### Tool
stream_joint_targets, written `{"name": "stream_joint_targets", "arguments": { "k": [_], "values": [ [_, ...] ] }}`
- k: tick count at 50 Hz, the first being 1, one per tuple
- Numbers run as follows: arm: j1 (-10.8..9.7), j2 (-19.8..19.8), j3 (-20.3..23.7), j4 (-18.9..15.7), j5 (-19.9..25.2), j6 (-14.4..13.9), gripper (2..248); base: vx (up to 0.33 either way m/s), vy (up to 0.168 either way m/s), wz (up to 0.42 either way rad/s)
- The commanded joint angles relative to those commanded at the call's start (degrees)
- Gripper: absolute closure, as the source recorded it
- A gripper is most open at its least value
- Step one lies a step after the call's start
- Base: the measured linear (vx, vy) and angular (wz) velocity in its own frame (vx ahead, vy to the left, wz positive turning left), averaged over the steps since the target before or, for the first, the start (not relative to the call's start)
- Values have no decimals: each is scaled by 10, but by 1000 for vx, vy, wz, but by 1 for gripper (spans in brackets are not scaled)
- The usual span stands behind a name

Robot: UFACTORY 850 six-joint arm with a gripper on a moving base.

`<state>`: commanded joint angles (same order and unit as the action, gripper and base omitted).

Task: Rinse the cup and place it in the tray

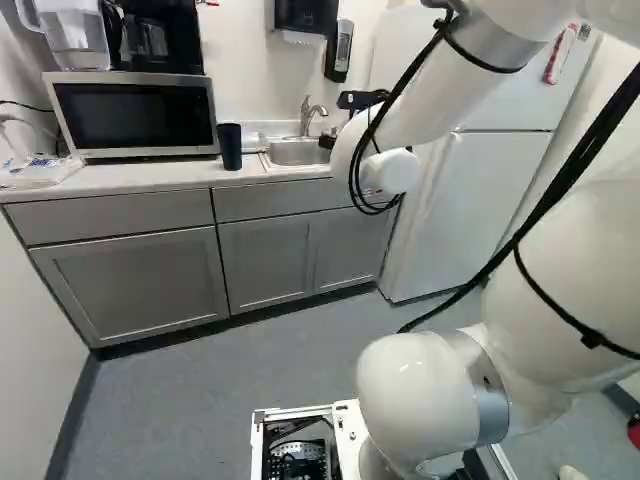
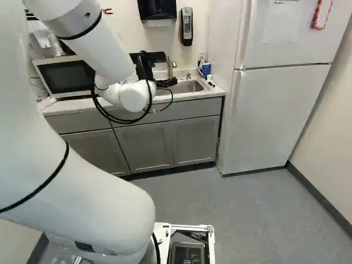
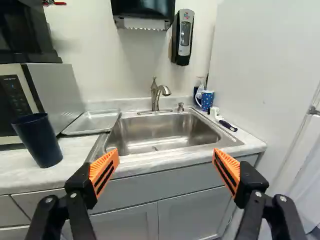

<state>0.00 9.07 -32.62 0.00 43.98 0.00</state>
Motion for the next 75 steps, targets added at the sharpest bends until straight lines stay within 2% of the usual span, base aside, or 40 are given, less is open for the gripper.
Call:
{"name": "stream_joint_targets", "arguments": {
  "k": [75],
  "values": [
    [0,-56,-146,0,-101,0,3,0,0,0]
  ]
}}
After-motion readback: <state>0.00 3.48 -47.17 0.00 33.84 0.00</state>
